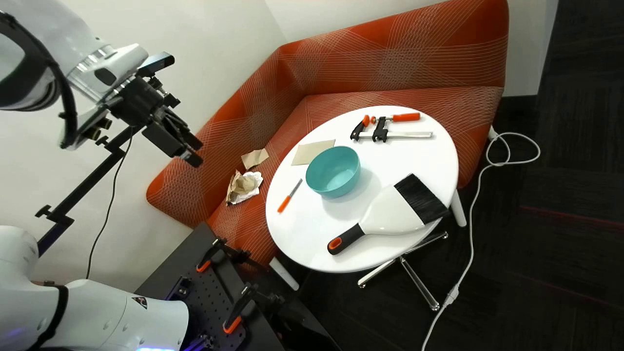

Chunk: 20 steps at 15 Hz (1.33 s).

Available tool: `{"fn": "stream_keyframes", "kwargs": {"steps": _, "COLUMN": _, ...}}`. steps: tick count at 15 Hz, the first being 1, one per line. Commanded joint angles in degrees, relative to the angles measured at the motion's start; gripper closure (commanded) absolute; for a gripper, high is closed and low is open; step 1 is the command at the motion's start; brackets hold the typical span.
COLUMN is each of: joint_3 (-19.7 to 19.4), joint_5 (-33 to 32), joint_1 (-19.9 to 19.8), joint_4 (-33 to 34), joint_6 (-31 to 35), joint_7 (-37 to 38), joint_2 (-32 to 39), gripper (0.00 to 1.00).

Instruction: Move the blue bowl forwards

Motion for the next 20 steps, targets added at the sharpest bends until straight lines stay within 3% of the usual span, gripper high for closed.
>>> {"fn": "stream_keyframes", "kwargs": {"steps": 1, "joint_3": -0.51, "joint_5": 0.17, "joint_1": -2.35, "joint_4": 3.37, "joint_6": 7.95, "joint_7": 3.98, "joint_2": 10.71, "gripper": 0.0}}
{"fn": "stream_keyframes", "kwargs": {"steps": 7, "joint_3": -3.36, "joint_5": 0.64, "joint_1": -3.89, "joint_4": 9.58, "joint_6": 20.48, "joint_7": 7.05, "joint_2": 27.26, "gripper": 0.0}}
{"fn": "stream_keyframes", "kwargs": {"steps": 14, "joint_3": -8.07, "joint_5": 6.05, "joint_1": -2.0, "joint_4": 18.64, "joint_6": 21.36, "joint_7": 5.79, "joint_2": 42.22, "gripper": 0.0}}
{"fn": "stream_keyframes", "kwargs": {"steps": 20, "joint_3": -9.6, "joint_5": 5.56, "joint_1": -0.8, "joint_4": 17.04, "joint_6": 21.68, "joint_7": 5.51, "joint_2": 41.51, "gripper": 0.0}}
